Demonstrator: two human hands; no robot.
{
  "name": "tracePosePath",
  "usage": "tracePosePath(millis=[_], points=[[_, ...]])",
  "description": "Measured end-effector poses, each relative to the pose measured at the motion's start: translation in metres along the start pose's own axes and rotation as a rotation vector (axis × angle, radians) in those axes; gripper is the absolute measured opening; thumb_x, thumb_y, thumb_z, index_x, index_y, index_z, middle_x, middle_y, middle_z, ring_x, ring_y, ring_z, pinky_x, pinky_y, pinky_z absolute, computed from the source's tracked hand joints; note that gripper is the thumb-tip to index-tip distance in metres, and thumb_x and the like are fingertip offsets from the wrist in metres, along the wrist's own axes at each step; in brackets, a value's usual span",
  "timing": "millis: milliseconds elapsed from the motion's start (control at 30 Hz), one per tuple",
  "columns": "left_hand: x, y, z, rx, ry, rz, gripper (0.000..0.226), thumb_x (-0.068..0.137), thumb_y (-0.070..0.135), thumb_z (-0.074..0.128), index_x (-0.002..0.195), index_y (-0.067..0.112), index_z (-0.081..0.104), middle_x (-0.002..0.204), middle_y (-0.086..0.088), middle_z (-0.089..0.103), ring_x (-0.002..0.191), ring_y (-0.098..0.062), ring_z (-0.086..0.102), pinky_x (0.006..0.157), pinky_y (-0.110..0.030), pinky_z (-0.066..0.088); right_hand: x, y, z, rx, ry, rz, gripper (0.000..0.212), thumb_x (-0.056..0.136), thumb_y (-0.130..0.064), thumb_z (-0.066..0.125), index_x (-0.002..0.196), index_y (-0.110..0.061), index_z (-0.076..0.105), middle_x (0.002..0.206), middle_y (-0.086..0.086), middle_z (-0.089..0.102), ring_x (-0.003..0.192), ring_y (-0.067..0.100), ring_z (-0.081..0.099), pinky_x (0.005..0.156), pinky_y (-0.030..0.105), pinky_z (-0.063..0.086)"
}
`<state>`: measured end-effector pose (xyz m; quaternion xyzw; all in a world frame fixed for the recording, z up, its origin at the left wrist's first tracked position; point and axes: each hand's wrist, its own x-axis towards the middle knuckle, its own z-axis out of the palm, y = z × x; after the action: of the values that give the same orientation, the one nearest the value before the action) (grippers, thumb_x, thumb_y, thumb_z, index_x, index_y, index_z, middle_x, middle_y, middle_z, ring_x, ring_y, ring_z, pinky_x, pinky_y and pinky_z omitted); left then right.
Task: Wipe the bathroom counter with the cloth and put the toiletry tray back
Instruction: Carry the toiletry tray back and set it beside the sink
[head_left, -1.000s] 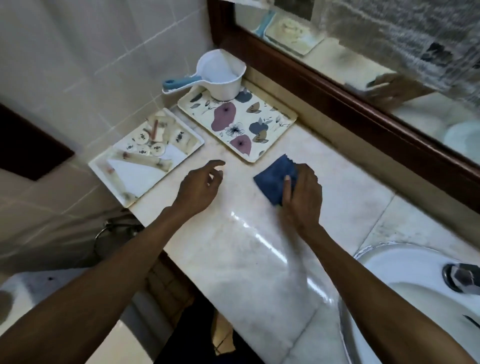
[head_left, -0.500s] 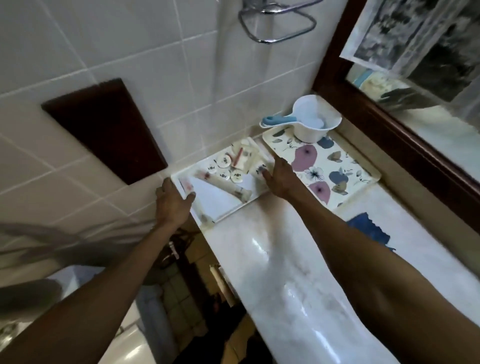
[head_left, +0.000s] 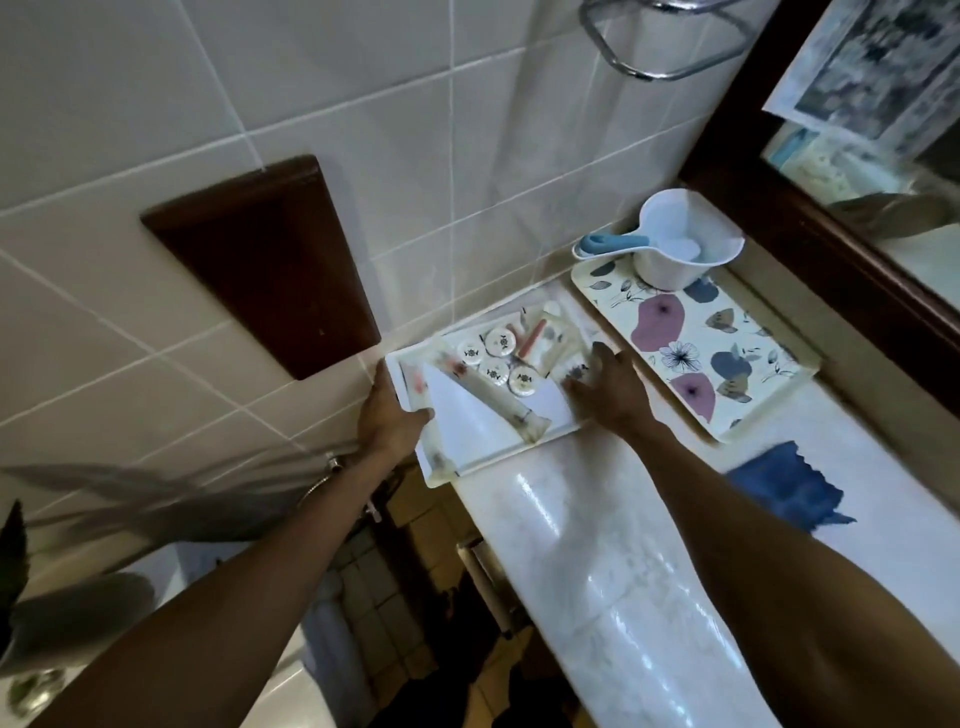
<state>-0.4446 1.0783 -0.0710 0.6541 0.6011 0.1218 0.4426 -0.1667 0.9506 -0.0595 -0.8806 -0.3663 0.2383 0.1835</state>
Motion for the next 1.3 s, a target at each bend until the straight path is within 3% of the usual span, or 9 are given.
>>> tracePosePath(millis=[100, 367, 500, 567, 700, 867, 967, 1100, 1300], points=[[-0.001, -0.002, -0.001, 0.040, 0.008, 0.018, 0.088, 0.076, 0.019, 0.081, 0.148, 0.029, 0.033, 0.142, -0.002, 0.057, 0.125, -0.031, 0.057, 0.102, -0.043, 0.048, -0.022, 0.006, -0.002, 0.021, -0.006, 0.041, 0.074, 0.082, -0.043, 0.074, 0.140, -0.011, 0.041, 0.128, 0.022, 0.050, 0.121, 0.037, 0.050, 0.092, 0.037, 0.042], [-0.042, 0.016, 0.007, 0.098, -0.100, 0.092, 0.100, 0.079, 0.019, 0.082, 0.159, 0.020, 0.020, 0.154, -0.009, 0.044, 0.137, -0.031, 0.046, 0.108, -0.043, 0.043, -0.095, 0.040, -0.037, 0.151, 0.117, -0.029, 0.083, 0.074, -0.047, 0.079, 0.142, -0.017, 0.043, 0.137, 0.006, 0.056, 0.125, 0.026, 0.053, 0.095, 0.032, 0.043], [-0.074, 0.046, 0.023, 0.129, -0.171, 0.189, 0.100, 0.079, 0.021, 0.082, 0.158, 0.021, 0.021, 0.149, -0.012, 0.048, 0.133, -0.030, 0.049, 0.107, -0.043, 0.044, -0.142, 0.073, -0.067, 0.165, 0.178, 0.003, 0.070, 0.077, -0.039, 0.080, 0.134, -0.016, 0.048, 0.116, 0.005, 0.063, 0.099, 0.023, 0.060, 0.075, 0.028, 0.041], [-0.097, 0.061, 0.037, 0.139, -0.186, 0.226, 0.100, 0.080, 0.021, 0.082, 0.159, 0.021, 0.020, 0.147, -0.014, 0.050, 0.133, -0.031, 0.049, 0.107, -0.042, 0.043, -0.174, 0.094, -0.081, 0.187, 0.220, 0.029, 0.066, 0.078, -0.041, 0.079, 0.131, -0.017, 0.049, 0.109, 0.000, 0.059, 0.093, 0.017, 0.056, 0.074, 0.029, 0.042], [-0.163, 0.080, 0.071, 0.140, -0.262, 0.347, 0.099, 0.080, 0.018, 0.081, 0.159, 0.020, 0.021, 0.145, -0.017, 0.050, 0.132, -0.032, 0.050, 0.106, -0.043, 0.044, -0.256, 0.148, -0.099, 0.220, 0.340, 0.073, 0.067, 0.074, -0.052, 0.075, 0.131, -0.031, 0.048, 0.119, -0.003, 0.065, 0.103, 0.022, 0.063, 0.079, 0.036, 0.051], [-0.265, 0.093, 0.119, 0.171, -0.417, 0.519, 0.091, 0.075, 0.020, 0.080, 0.153, 0.016, 0.033, 0.143, -0.016, 0.053, 0.125, -0.031, 0.053, 0.097, -0.039, 0.047, -0.384, 0.224, -0.114, 0.202, 0.460, 0.272, 0.090, 0.079, -0.050, 0.075, 0.151, -0.023, 0.029, 0.136, 0.013, 0.052, 0.123, 0.030, 0.052, 0.098, 0.038, 0.043], [-0.333, 0.101, 0.149, 0.141, -0.500, 0.595, 0.091, 0.077, 0.015, 0.080, 0.154, 0.019, 0.032, 0.138, -0.009, 0.056, 0.123, -0.029, 0.054, 0.096, -0.037, 0.047, -0.463, 0.266, -0.122, 0.224, 0.537, 0.360, 0.090, 0.079, -0.049, 0.076, 0.151, -0.023, 0.030, 0.141, 0.012, 0.051, 0.126, 0.030, 0.050, 0.100, 0.038, 0.042], [-0.415, 0.107, 0.189, 0.132, -0.615, 0.708, 0.077, 0.075, 0.010, 0.077, 0.143, 0.027, 0.045, 0.113, 0.001, 0.063, 0.110, -0.026, 0.061, 0.086, -0.034, 0.052, -0.558, 0.313, -0.131, 0.272, 0.634, 0.461, 0.090, 0.076, -0.049, 0.079, 0.150, -0.026, 0.032, 0.146, 0.006, 0.048, 0.129, 0.028, 0.049, 0.102, 0.043, 0.045], [-0.510, 0.126, 0.246, 0.195, -0.754, 0.797, 0.089, 0.075, 0.018, 0.080, 0.152, 0.023, 0.034, 0.122, -0.006, 0.059, 0.111, -0.026, 0.058, 0.091, -0.040, 0.053, -0.667, 0.370, -0.143, 0.313, 0.757, 0.601, 0.088, 0.070, -0.056, 0.078, 0.142, -0.028, 0.037, 0.136, 0.006, 0.055, 0.120, 0.028, 0.055, 0.097, 0.049, 0.048]])
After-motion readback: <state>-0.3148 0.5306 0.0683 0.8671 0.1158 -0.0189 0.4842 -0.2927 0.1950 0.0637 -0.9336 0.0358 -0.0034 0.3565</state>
